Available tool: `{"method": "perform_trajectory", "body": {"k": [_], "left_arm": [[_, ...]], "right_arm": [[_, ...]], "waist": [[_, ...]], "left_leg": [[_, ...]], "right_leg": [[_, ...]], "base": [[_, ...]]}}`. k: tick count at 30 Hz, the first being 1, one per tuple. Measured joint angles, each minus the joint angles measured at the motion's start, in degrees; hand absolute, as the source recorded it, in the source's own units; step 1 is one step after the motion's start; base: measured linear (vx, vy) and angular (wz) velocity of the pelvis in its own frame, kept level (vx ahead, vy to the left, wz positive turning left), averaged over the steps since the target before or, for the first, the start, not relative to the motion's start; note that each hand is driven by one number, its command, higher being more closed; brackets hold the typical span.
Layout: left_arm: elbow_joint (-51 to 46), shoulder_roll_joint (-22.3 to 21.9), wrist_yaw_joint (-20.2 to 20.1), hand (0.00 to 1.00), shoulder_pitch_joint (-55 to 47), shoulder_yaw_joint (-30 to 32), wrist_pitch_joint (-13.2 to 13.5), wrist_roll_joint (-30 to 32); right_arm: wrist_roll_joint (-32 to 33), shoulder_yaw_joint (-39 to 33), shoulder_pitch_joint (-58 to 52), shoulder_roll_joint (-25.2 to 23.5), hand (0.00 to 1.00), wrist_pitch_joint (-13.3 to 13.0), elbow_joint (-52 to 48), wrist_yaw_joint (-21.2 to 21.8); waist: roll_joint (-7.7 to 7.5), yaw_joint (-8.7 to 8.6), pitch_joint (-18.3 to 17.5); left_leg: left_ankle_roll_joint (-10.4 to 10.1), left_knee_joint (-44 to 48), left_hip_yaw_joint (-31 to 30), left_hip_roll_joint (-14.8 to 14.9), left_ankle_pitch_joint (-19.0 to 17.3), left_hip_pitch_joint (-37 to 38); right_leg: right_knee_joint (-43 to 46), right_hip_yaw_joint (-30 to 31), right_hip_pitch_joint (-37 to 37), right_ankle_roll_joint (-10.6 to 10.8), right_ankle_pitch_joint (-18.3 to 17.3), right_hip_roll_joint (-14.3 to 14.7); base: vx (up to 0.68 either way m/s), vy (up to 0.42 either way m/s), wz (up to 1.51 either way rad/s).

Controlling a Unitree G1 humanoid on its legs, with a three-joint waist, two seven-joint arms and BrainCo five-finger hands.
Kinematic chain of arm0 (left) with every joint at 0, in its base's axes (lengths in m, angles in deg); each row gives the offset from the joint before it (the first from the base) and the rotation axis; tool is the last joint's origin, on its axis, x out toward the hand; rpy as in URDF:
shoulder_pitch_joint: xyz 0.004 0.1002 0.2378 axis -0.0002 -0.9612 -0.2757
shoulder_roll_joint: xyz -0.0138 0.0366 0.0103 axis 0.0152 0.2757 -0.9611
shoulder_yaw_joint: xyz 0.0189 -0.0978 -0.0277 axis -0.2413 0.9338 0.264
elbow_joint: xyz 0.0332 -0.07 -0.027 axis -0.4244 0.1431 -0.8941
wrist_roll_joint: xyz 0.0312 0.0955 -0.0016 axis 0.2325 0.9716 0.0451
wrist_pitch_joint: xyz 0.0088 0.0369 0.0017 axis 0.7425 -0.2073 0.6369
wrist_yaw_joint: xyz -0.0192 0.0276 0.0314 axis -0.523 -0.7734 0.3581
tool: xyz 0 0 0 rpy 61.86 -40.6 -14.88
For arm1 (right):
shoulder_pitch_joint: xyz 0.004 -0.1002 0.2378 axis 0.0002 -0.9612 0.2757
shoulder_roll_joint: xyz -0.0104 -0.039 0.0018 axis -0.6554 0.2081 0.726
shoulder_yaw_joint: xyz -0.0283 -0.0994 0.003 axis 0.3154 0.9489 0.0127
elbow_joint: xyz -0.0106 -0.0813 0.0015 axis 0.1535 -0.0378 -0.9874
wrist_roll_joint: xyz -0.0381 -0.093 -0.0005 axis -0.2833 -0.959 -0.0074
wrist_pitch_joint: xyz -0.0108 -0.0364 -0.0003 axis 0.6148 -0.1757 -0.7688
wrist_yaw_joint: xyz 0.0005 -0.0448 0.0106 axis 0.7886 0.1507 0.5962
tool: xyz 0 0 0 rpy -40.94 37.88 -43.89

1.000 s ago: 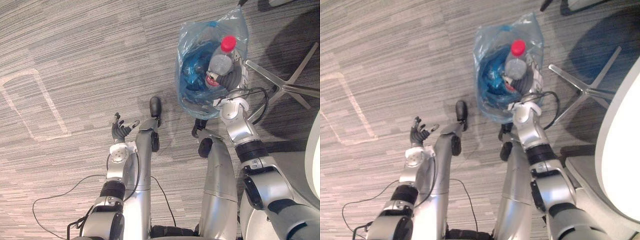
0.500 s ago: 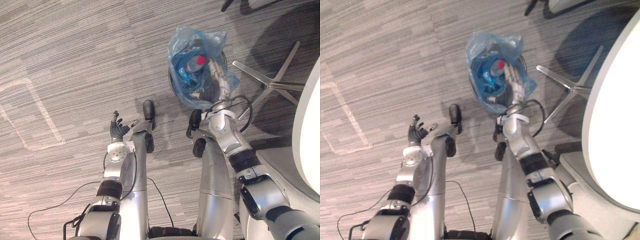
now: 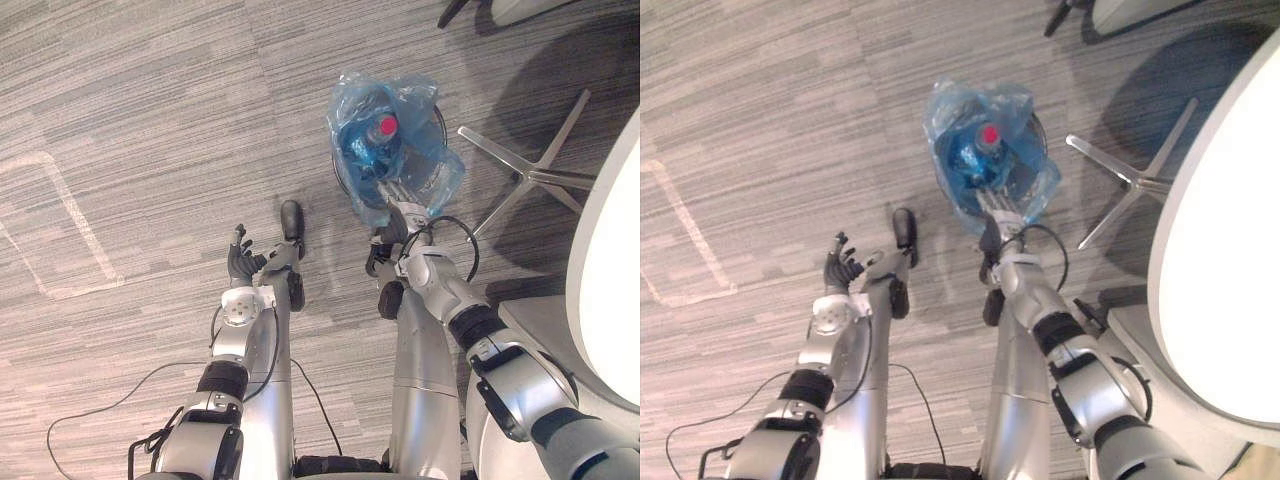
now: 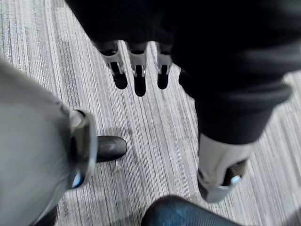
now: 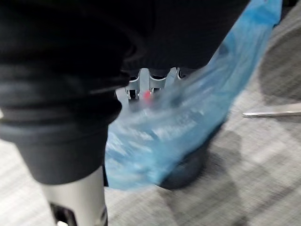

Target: Gather rubbish on tea table into small bin, then transfer packed bag to large trash can.

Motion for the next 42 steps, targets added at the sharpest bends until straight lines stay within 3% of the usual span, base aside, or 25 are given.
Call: {"method": "perform_trajectory", "body": {"k": [1, 16, 25, 32, 38, 40, 42], "left_arm": [[0.0, 0.0, 0.0, 0.0, 0.2, 0.2, 0.0, -0.3], [0.9, -0.1, 0.2, 0.0, 2.7, 1.3, 1.0, -1.8], [0.2, -1.3, 0.0, 0.0, 2.2, 1.1, -0.2, -1.7], [-2.8, -2.6, -0.8, 0.0, -4.6, -3.2, -2.3, 0.4], [-2.0, -2.7, -1.5, 0.0, -10.0, -3.6, -4.2, 2.1], [-1.2, -2.8, -1.5, 0.0, -11.7, -3.6, -4.4, 2.7], [1.0, -2.9, -1.6, 0.0, -14.9, -3.5, -4.7, 2.7]], "right_arm": [[0.0, -0.2, 0.4, 0.0, 1.0, 0.1, 0.7, 0.0], [-1.3, -1.1, 3.1, -2.2, 1.0, 1.0, 3.6, -0.8], [-0.7, -1.4, 0.4, -1.9, 1.0, 0.9, -8.6, -1.6], [3.0, -3.1, -12.3, -4.5, 1.0, 0.9, -27.0, -2.3], [4.2, -3.6, -24.1, -6.8, 1.0, 0.9, -42.5, -2.1], [5.3, -3.5, -27.4, -7.0, 1.0, 0.6, -47.7, -1.9], [6.6, -2.8, -31.9, -8.4, 1.0, -0.9, -52.3, -1.1]], "waist": [[0.0, -0.06, 0.0], [0.01, 0.32, 0.0], [0.03, 0.42, 0.0], [-0.11, 0.49, -0.8], [-0.11, 0.63, -1.2], [-0.38, 0.68, -2.1], [-1.14, 0.51, -5.1]], "left_leg": [[-0.1, 0.0, -0.2, -0.2, 0.1, -0.6], [-0.8, 0.1, -1.1, -0.5, 0.7, -3.8], [-0.2, 3.7, -1.2, 0.7, 0.3, -1.6], [-1.0, 1.9, -0.1, 1.7, -1.3, 8.0], [-1.4, -1.5, 1.0, 2.3, -2.5, 21.4], [-1.5, -1.9, 1.3, 2.6, -3.3, 25.0], [-1.5, -3.4, 2.3, 2.8, -3.9, 30.5]], "right_leg": [[0.3, -0.1, -0.7, -0.1, -0.1, -0.1], [2.8, -0.6, -4.6, -0.5, -1.5, -0.7], [3.9, -0.6, -1.3, -0.8, -1.2, 0.2], [1.3, 0.0, 8.0, -0.4, -1.9, 1.2], [-4.3, -0.2, 21.7, 0.2, -1.5, 2.1], [-5.7, -0.2, 25.6, 0.5, -1.3, 2.4], [-8.7, 0.1, 31.2, 0.7, -1.3, 2.7]], "base": [[-0.01, -0.021, 0.28], [-0.03, -0.01, 0.05], [-0.05, -0.003, -0.08], [-0.07, -0.034, -0.14], [0.03, -0.018, -0.11], [0.1, 0.003, -0.15], [0.13, 0.0, -0.19]]}}
